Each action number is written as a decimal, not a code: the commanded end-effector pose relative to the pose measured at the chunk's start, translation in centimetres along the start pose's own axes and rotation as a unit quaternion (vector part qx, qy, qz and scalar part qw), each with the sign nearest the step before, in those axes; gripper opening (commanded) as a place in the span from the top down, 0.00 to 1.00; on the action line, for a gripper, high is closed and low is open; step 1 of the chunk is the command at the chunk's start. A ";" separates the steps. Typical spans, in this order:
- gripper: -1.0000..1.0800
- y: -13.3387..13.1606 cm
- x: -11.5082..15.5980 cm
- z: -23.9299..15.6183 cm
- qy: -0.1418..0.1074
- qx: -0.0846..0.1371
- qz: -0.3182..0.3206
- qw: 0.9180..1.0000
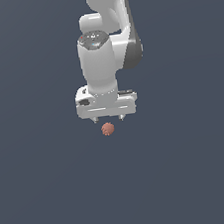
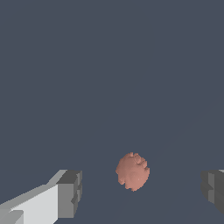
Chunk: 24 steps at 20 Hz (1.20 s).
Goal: Pick up the object and move it to a goal position.
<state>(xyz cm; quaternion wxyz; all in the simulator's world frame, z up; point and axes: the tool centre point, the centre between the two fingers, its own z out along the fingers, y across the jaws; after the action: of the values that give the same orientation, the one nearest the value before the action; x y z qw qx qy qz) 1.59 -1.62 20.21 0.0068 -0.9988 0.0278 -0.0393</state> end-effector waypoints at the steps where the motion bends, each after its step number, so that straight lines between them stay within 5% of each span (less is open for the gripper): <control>1: 0.04 0.0 0.0 0.0 0.000 0.000 0.000 1.000; 10: 0.04 2.3 0.1 -0.7 0.001 0.006 0.023 1.000; 24: 0.04 2.2 -0.8 1.2 -0.005 0.005 0.068 0.998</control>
<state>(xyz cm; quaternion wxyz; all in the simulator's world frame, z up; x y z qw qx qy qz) 0.95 -3.79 19.41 0.0141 -0.9956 0.0856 -0.0353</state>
